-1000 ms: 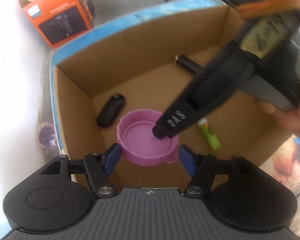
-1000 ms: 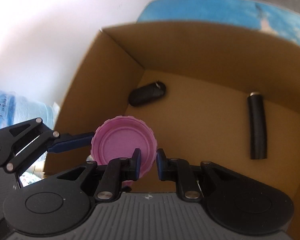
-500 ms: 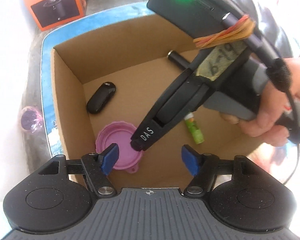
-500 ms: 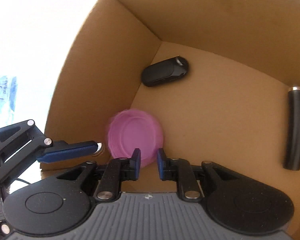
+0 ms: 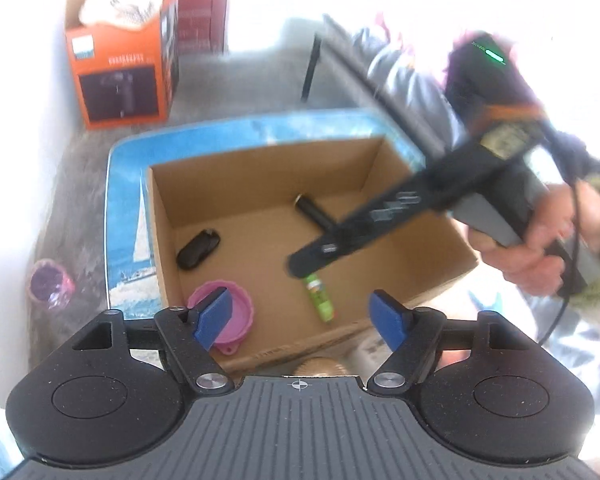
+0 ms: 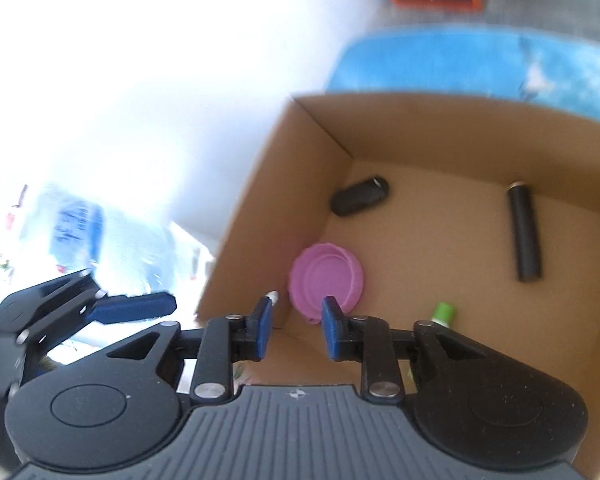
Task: Organize rigid objects
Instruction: 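Move the open right tool back toward the black tape roll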
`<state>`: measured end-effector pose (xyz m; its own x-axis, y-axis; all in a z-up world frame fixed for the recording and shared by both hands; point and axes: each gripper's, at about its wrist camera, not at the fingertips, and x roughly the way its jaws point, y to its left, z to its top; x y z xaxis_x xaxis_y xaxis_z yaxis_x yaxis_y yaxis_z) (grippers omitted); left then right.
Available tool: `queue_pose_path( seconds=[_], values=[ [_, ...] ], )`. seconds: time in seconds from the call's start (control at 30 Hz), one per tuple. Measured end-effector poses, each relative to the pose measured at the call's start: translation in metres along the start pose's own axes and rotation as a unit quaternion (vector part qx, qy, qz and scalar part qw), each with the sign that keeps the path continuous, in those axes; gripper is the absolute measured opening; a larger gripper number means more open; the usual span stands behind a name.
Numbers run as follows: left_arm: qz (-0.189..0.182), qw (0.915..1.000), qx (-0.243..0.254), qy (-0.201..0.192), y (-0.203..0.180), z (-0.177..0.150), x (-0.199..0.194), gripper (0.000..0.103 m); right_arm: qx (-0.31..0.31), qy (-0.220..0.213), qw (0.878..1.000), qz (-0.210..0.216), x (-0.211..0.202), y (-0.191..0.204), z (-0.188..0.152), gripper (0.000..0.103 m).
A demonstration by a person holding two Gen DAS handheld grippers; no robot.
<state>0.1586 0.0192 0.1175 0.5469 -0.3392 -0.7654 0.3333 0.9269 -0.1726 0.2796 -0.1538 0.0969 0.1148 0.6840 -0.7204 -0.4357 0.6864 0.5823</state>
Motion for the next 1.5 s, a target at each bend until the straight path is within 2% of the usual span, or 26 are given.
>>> queue_pose_path(
  seconds=[0.07,0.23,0.33,0.47,0.57,0.7,0.97,1.1,1.33,1.43,1.5],
  values=[
    [0.0,0.9997,-0.004,-0.025,-0.001,-0.012,-0.01,0.079,-0.014,-0.044,0.999,-0.004,-0.034,0.011,-0.023,0.042],
    [-0.002,0.9981,-0.031,-0.052,-0.014,-0.058,-0.022,0.083,-0.02,-0.15,0.988,-0.002,-0.096,0.025,-0.095,0.044],
    [0.0,0.9972,-0.045,-0.061,-0.018,-0.086,-0.02,0.085,-0.003,-0.205,0.979,0.005,-0.111,0.021,-0.145,0.048],
    [0.035,0.9953,-0.056,-0.07,-0.034,-0.117,-0.031,0.086,0.045,-0.24,0.97,-0.014,-0.101,0.008,-0.198,0.048],
    [0.058,0.9944,-0.053,-0.071,-0.049,-0.138,-0.027,0.086,0.082,-0.248,0.965,-0.032,-0.083,-0.005,-0.227,0.048],
    [0.081,0.9949,-0.022,-0.057,-0.072,-0.159,-0.011,0.086,0.112,-0.235,0.965,-0.027,-0.064,-0.015,-0.251,0.049],
    [0.142,0.986,0.042,-0.076,-0.108,-0.193,0.014,0.086,0.087,-0.226,0.969,-0.051,-0.05,-0.009,-0.275,0.048],
    [0.166,0.9815,0.045,-0.085,-0.115,-0.201,0.026,0.085,0.055,-0.221,0.972,-0.056,-0.041,-0.001,-0.271,0.048],
    [0.189,0.9774,0.037,-0.087,-0.112,-0.203,0.039,0.075,0.008,-0.212,0.975,-0.062,-0.015,0.008,-0.253,0.046],
    [0.193,0.9778,0.022,-0.079,-0.105,-0.201,0.046,0.067,-0.007,-0.196,0.978,-0.075,0.003,0.008,-0.244,0.042],
    [0.186,0.9794,0.015,-0.077,-0.1,-0.201,0.05,0.067,-0.012,-0.184,0.979,-0.084,0.015,0.006,-0.238,0.041]
  ],
)
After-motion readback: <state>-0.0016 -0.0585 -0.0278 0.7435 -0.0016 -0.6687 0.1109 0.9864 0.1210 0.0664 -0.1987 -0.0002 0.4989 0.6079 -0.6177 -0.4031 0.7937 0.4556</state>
